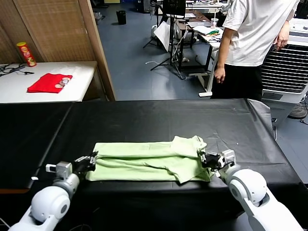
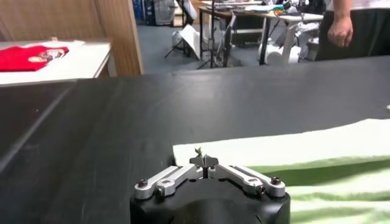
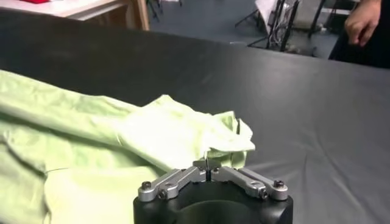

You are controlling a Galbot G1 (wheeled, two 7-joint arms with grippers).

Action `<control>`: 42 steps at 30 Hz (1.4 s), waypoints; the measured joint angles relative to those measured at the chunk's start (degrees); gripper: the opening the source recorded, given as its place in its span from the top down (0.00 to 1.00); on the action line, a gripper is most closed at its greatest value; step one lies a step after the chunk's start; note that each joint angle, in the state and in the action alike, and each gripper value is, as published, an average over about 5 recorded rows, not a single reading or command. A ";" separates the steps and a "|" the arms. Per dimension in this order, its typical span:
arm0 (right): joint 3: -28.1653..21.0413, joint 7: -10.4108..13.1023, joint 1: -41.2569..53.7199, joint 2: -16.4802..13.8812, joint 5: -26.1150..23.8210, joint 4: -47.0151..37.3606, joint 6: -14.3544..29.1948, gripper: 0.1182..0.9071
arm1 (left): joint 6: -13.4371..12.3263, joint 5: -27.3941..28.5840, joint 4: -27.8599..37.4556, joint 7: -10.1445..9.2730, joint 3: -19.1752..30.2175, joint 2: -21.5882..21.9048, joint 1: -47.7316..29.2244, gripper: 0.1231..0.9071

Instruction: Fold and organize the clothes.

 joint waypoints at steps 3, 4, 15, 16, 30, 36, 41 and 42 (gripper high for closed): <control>1.30 0.40 -0.56 0.21 -0.18 0.97 0.00 0.66 | 0.18 0.17 -0.60 -0.12 -0.48 -0.02 0.35 0.77; 1.75 0.50 -0.54 0.29 -0.26 1.15 0.00 0.58 | 0.17 0.10 -0.70 -0.14 -0.60 0.02 0.30 0.70; 0.49 1.73 5.46 5.11 -6.65 -4.94 6.46 0.14 | -0.33 -4.57 3.95 -1.05 1.25 -1.03 -7.14 0.15; 0.10 1.72 6.08 5.74 -6.89 -5.98 6.65 0.14 | -0.36 -4.78 4.53 -1.02 1.59 -1.40 -7.91 0.14; -1.36 2.25 9.38 12.72 -9.96 -15.96 8.86 0.32 | -1.64 -5.98 11.34 -0.60 3.47 -5.15 -11.32 0.15; -1.36 2.46 9.35 14.67 -11.42 -17.67 10.86 0.61 | -2.50 -5.01 13.01 -1.08 3.34 -6.28 -11.62 0.46; -1.55 4.56 9.09 16.66 -13.09 -18.59 13.47 0.90 | -4.49 -0.42 13.53 -1.42 3.25 -7.50 -11.48 0.83; -1.60 4.96 9.08 17.09 -13.51 -18.79 14.03 0.93 | -5.10 0.94 13.62 -1.40 3.25 -7.73 -11.49 0.88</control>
